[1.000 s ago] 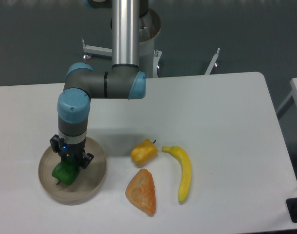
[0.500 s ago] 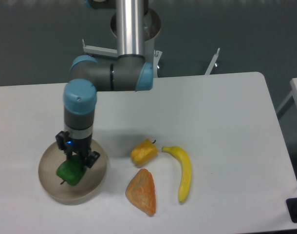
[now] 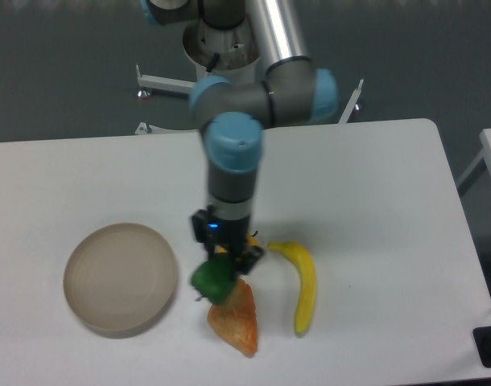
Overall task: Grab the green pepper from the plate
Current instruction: 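Lift the green pepper off the plate and carry it beside the banana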
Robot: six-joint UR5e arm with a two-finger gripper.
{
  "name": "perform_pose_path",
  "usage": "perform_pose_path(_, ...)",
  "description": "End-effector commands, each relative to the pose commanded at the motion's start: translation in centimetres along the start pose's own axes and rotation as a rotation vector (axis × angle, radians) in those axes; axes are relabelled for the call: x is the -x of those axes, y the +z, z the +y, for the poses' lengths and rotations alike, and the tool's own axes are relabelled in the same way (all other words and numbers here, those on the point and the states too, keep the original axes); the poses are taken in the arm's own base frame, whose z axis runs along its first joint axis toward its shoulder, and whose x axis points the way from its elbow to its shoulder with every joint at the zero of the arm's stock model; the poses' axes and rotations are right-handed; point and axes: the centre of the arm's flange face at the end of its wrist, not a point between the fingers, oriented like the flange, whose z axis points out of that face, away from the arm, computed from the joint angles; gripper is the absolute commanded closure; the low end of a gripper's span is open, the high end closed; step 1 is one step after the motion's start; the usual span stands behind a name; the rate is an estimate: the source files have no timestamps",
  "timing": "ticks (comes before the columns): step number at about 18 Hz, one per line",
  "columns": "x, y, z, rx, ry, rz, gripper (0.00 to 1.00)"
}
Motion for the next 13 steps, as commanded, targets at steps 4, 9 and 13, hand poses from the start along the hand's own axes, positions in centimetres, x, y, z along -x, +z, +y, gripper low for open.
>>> perform_pose_path(4, 2.7, 0.0, 3.2, 0.018, 0.051, 0.003, 0.63)
perform_pose_path(9, 3.6, 0.4, 3.8, 0.044, 0.062, 0.005, 0.63)
perform_pose_path(13, 3.6, 0.4, 3.8, 0.046, 0.062, 0.006, 0.63)
